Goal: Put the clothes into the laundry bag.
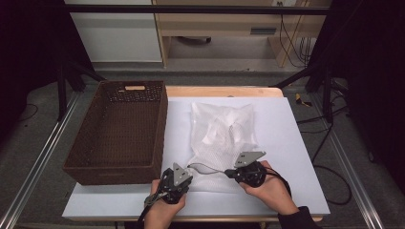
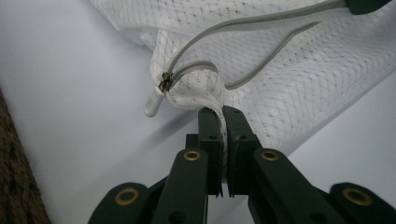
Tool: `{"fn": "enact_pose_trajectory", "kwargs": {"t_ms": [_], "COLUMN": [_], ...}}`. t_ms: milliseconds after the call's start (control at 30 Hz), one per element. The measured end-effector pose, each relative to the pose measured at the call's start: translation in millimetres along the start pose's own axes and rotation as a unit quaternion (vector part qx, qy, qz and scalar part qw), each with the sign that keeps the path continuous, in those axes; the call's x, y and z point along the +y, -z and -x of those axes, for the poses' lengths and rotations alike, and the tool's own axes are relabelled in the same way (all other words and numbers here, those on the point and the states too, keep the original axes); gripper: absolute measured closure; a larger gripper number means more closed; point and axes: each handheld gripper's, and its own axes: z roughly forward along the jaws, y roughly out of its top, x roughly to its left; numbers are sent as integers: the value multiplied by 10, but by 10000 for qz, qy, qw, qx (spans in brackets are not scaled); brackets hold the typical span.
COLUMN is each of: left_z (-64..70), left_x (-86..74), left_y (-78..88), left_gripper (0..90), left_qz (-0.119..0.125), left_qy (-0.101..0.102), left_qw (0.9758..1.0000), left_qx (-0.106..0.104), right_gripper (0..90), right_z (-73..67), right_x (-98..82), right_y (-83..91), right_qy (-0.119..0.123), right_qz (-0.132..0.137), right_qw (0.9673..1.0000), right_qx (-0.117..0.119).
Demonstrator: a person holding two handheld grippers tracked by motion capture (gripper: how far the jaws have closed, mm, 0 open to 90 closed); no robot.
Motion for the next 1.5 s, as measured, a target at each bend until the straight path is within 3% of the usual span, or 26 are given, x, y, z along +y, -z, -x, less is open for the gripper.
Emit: {"fn": "enact_pose_trajectory", "kwargs": {"t_ms": [367, 400, 633, 700, 800, 900, 1000, 1200, 1267, 1500], "left_z": [33, 51, 101, 101, 82, 38, -6, -9, 0, 29], "left_x": [-129, -133, -155, -174, -198, -216, -211, -171, -164, -119], "left_y": [35, 41, 80, 97, 138, 194, 257, 275, 252, 223], "left_gripper": [863, 863, 863, 856, 814, 679, 626, 545, 480, 391], "left_qz": [-79, -57, -106, -72, -30, 80, 241, 393, 432, 567], "left_qy": [97, 122, 29, 86, 120, 256, 364, 240, 263, 252], "left_qw": [9999, 9998, 9997, 9997, 9998, 9996, 9990, 9989, 9987, 9980], "left_qx": [-111, -140, -198, -203, -158, -28, 38, 70, -7, -123], "right_gripper": [890, 889, 889, 889, 880, 848, 823, 748, 660, 482], "right_z": [-110, -101, -136, -142, -167, -180, -198, -229, -234, -237], "right_x": [-26, -33, -32, -35, -40, -54, -54, -61, -54, -64], "right_y": [-223, -233, -228, -228, -232, -249, -249, -261, -268, -276], "right_qy": [161, 240, 195, 319, 356, 398, 455, 477, 504, 557], "right_qz": [-492, -484, -538, -519, -551, -566, -536, -468, -411, -336], "right_qw": [9987, 9985, 9983, 9981, 9978, 9976, 9975, 9977, 9977, 9971], "right_qx": [-21, -32, -104, -95, -93, -101, -100, -112, -195, -387]}}
